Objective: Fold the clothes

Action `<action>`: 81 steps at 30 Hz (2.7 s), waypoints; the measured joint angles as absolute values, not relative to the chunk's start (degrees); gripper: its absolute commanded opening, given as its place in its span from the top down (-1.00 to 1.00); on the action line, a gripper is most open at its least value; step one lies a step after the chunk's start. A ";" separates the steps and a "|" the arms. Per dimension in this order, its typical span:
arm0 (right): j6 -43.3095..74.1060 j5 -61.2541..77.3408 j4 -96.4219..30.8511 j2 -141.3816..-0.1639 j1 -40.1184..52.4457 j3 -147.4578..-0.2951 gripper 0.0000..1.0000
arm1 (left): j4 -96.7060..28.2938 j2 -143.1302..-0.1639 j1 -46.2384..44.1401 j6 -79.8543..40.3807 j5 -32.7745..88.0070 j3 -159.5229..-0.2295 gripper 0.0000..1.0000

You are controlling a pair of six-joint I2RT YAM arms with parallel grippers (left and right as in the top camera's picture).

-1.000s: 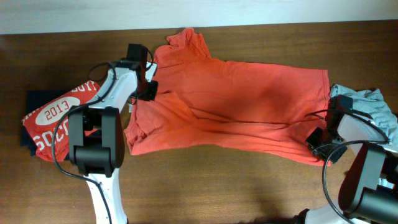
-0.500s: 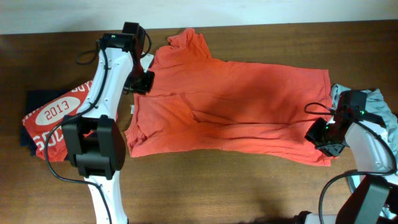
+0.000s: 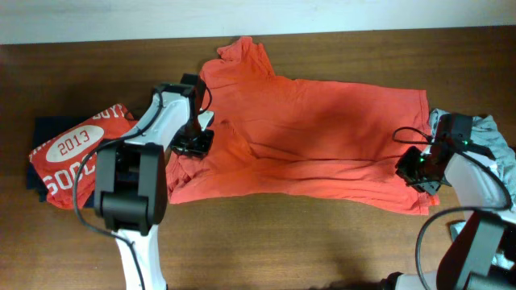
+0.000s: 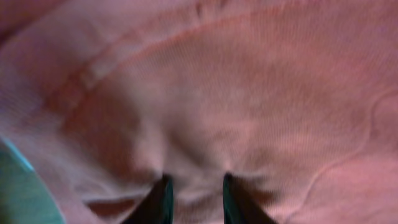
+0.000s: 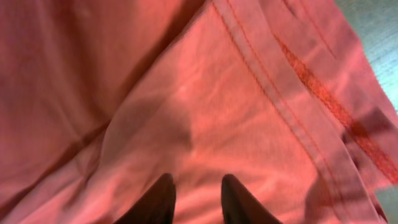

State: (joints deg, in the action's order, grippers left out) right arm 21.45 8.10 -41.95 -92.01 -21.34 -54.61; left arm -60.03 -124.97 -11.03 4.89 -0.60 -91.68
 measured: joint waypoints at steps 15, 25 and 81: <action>22.33 -1.56 -34.85 -99.46 -21.69 -54.68 0.65 | -44.86 -121.08 -9.45 3.25 -6.50 -84.84 0.46; 20.62 3.51 -40.97 -98.98 -21.98 -59.48 0.64 | -46.89 -121.34 -6.13 2.70 -9.23 -85.97 0.38; 31.31 -4.82 -48.36 -88.75 -10.07 -43.09 0.63 | -33.61 -122.69 -8.23 9.87 -6.96 -86.46 0.14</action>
